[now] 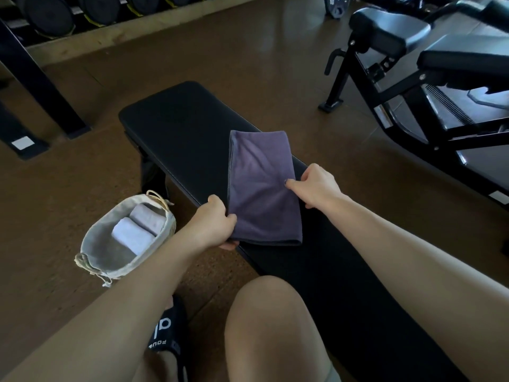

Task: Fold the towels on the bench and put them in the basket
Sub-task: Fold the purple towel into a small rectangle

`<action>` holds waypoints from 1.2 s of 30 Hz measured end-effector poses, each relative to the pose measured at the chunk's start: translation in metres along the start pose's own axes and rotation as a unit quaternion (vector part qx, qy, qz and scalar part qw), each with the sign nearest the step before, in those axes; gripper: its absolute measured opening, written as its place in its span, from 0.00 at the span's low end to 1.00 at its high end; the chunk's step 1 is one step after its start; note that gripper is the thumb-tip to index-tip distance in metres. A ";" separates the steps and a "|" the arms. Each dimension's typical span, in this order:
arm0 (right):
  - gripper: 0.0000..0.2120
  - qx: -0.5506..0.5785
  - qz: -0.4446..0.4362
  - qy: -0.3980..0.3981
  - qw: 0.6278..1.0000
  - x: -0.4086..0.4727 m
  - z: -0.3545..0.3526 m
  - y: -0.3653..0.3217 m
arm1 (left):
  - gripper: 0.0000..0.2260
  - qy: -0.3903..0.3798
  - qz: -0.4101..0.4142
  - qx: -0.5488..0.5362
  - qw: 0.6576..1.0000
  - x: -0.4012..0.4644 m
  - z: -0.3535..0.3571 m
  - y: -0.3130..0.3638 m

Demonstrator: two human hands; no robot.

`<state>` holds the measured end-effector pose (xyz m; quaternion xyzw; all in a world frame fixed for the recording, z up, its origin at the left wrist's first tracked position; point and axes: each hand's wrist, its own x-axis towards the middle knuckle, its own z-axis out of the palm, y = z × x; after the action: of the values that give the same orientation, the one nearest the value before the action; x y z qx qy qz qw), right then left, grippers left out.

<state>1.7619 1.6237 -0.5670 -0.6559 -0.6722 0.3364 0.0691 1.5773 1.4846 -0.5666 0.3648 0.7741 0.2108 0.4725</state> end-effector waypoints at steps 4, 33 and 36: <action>0.17 -0.030 -0.060 -0.053 0.996 -0.025 0.001 0.011 | 0.08 0.013 0.042 0.084 0.995 -0.010 0.001 -0.002; 0.10 -0.157 -0.449 0.032 0.879 -0.074 0.007 0.068 | 0.13 0.094 0.435 0.582 0.681 -0.013 0.009 -0.029; 0.10 -0.144 -0.428 0.020 0.892 -0.072 0.005 0.069 | 0.09 0.095 0.452 0.541 0.703 -0.014 0.004 -0.029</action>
<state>1.8259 1.5494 -0.5827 -0.3146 -0.9271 0.1609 0.1249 1.5739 1.4555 -0.5799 0.8419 0.5382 -0.0224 -0.0339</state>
